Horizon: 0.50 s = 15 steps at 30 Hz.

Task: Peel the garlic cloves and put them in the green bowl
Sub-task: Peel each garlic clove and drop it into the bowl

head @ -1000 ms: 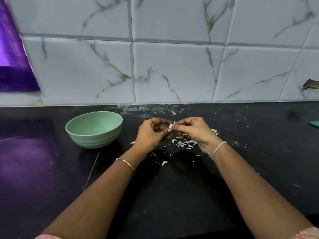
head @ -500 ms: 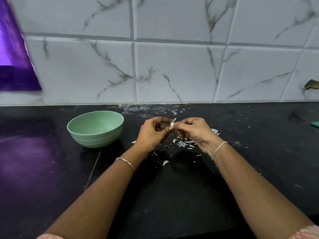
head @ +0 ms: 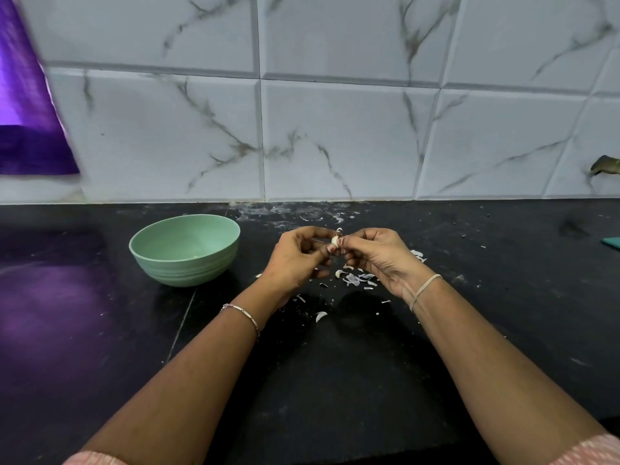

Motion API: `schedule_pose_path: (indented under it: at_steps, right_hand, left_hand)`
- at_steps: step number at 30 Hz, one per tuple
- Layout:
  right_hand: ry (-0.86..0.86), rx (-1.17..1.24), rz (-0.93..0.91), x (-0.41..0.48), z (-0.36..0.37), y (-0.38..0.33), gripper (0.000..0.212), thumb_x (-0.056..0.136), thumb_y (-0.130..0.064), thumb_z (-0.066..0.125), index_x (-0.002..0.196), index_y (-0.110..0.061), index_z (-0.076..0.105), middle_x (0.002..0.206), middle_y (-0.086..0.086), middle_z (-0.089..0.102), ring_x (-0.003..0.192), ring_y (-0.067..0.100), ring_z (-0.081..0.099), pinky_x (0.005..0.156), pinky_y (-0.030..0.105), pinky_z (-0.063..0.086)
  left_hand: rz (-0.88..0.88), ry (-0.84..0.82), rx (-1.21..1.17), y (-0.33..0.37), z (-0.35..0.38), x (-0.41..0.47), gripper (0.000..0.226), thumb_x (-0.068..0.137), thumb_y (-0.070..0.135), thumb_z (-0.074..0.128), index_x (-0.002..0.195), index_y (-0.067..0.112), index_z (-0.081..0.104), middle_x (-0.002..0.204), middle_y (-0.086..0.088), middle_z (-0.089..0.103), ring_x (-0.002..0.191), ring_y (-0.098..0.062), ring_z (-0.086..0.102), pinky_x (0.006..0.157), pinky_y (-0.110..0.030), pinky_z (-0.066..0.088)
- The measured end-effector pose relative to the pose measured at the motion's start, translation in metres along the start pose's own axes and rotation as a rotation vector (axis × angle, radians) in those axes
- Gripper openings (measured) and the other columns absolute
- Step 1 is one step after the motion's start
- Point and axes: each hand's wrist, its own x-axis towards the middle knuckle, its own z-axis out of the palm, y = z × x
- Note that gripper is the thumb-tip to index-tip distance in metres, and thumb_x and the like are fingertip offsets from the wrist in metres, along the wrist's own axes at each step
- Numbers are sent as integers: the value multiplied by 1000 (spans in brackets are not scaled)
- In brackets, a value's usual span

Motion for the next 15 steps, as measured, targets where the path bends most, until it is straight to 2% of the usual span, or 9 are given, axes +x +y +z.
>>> schedule_pose_path:
  at_steps: [7, 15]
  right_hand:
    - [-11, 14, 17, -1, 1, 0, 14, 80, 0, 74, 71, -3, 63, 70, 12, 66, 52, 13, 53, 53, 19, 47]
    - [4, 7, 7, -1, 1, -1, 19, 78, 2, 73, 66, -6, 62, 71, 14, 64, 51, 12, 51, 50, 18, 46]
  left_hand:
    - [-3, -9, -5, 2, 0, -1, 22, 91, 3, 64, 92, 24, 70, 70, 3, 67, 67, -10, 62, 62, -26, 57]
    - [-22, -5, -22, 3, 1, -2, 22, 91, 2, 62, 94, 22, 69, 69, 7, 67, 70, -12, 61, 63, -25, 58]
